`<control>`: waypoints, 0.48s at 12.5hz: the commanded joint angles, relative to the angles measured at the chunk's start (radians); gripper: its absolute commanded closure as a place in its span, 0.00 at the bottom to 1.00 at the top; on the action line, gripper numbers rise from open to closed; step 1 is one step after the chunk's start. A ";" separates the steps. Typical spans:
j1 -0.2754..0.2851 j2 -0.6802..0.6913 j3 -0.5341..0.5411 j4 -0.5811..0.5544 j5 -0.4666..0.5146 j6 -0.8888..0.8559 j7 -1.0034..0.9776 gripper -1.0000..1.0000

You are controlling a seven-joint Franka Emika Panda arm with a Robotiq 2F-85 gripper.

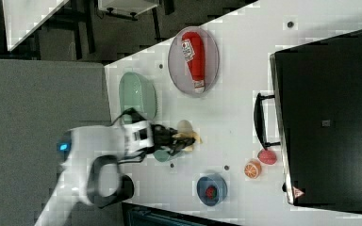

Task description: Pick Banana and place it in mug.

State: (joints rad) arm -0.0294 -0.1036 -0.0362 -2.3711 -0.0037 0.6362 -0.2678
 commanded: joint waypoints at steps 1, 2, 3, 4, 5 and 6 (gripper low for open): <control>0.000 -0.077 0.015 0.103 0.002 -0.160 -0.009 0.63; 0.002 -0.103 0.018 0.132 0.002 -0.218 -0.006 0.63; 0.005 -0.123 0.027 0.153 0.002 -0.270 -0.005 0.63; 0.008 -0.140 0.042 0.166 0.002 -0.309 0.006 0.63; 0.011 -0.152 0.062 0.175 0.009 -0.335 0.037 0.63; 0.015 -0.161 0.087 0.180 0.016 -0.348 0.081 0.63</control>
State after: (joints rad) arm -0.0160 -0.2778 0.0365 -2.1836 0.0169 0.3455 -0.2563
